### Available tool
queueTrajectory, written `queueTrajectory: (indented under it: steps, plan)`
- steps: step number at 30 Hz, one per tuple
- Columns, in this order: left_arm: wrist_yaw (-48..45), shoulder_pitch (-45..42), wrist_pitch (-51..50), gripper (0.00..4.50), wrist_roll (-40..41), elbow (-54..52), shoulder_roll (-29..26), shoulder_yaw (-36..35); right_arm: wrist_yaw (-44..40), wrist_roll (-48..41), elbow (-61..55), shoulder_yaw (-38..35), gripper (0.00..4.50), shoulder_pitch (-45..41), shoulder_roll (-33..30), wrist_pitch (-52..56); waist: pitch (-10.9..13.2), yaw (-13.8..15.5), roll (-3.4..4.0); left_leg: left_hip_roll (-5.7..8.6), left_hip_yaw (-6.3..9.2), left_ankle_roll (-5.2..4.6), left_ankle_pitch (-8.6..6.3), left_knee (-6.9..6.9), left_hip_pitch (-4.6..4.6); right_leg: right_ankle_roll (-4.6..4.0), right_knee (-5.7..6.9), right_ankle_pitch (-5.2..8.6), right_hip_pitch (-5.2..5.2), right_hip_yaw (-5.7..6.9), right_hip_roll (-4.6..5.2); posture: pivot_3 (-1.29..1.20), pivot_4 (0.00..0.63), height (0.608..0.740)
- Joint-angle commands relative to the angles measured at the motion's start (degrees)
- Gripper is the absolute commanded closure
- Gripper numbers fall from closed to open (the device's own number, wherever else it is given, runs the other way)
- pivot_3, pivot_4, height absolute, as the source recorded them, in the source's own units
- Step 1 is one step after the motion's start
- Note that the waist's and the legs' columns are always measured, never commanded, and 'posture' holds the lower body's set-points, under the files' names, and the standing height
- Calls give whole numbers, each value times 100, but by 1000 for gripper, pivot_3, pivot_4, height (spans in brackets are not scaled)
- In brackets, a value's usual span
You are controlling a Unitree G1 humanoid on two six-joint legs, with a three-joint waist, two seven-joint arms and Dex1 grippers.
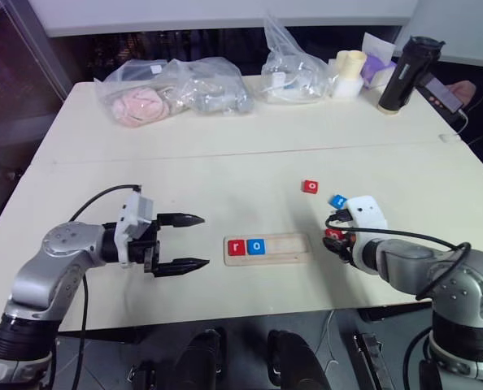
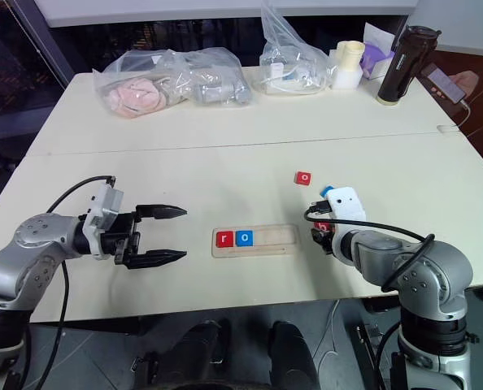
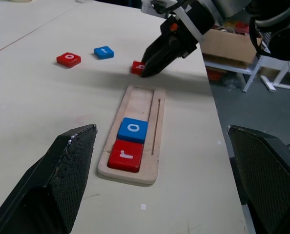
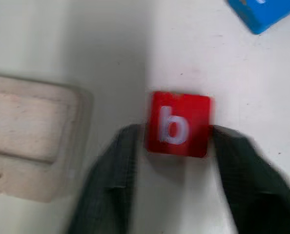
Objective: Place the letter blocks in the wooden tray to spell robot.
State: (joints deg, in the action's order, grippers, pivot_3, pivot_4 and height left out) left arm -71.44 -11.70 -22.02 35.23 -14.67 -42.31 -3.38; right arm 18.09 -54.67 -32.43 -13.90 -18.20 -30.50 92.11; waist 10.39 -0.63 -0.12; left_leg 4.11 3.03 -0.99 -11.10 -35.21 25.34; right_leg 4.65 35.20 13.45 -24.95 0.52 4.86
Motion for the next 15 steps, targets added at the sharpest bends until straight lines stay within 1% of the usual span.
queueTrajectory:
  steps: [1, 3, 5, 7, 9, 10, 11, 12, 13, 15]
  plan:
    - [-20, -64, 92, 0, -16, -68, -14, -10, -535, -554, -282, -56, 67, -355, -579, 39, 2, -1, 3, 0, 0, 0, 0, -4, -1, 1, 0, -1, 4, 1, 0, 0, 150, 738]
    - [-36, -70, 99, 0, -12, -59, -23, -5, -1191, -738, -369, 83, 22, -644, -1064, 39, 4, -15, 6, 1, -2, -1, 0, -11, -1, 7, 0, -4, 6, 1, 0, 0, 150, 738]
    - [-47, -92, 94, 0, -9, -42, -31, 2, -2181, -762, -476, 357, 22, -790, -1751, -313, 3, -5, 5, 0, -2, -2, 0, -14, -4, 10, 0, -7, 10, 4, -1, 0, 150, 738]
    - [-142, -110, 108, 0, 1, -30, -52, 39, -3292, -494, -443, 611, 22, -737, -2396, -1042, 4, 12, 3, -2, 0, -3, -1, -13, -4, 11, -1, -6, 11, 12, -1, 0, 150, 738]
    - [-275, -151, 134, 0, -21, -2, -73, 107, -4809, 717, -188, 1231, 22, -351, -3242, -2858, 4, 31, 3, -2, 4, -5, -2, -12, -4, 14, -9, -4, 18, 22, -1, 0, 150, 738]
    - [-320, -173, 134, 0, -25, 12, -77, 130, -5455, 1297, 32, 1461, 22, -139, -3493, -3809, 4, 33, 2, 0, 2, -6, -3, -13, -2, 17, -13, -3, 19, 24, 2, 0, 150, 738]
    - [-360, -197, 143, 0, -29, 25, -76, 150, -5965, 1753, 260, 1595, 22, 39, -3614, -4662, 4, 26, 1, 1, -1, -9, -5, -15, -3, 18, -16, -2, 23, 24, 3, 0, 150, 738]
    - [-386, -227, 153, 0, -38, 48, -69, 167, -6357, 2034, 513, 1707, 22, 151, -3680, -5212, 4, 14, 1, 2, -3, -11, -7, -19, -3, 19, -18, -2, 26, 25, 4, 0, 150, 738]
    - [-401, -269, 181, 0, -64, 76, -54, 191, -6763, 2306, 916, 1850, 22, 206, -3671, -5755, 4, 9, 2, 4, -8, -14, -8, -27, -3, 21, -18, -4, 29, 24, 6, 0, 150, 738]
    - [-401, -349, 203, 0, -92, 116, -26, 223, -7300, 2817, 1671, 2117, 22, 188, -3588, -6550, 5, -6, 2, 3, -8, -16, -10, -43, -3, 29, -15, -9, 33, 23, 7, 0, 150, 738]
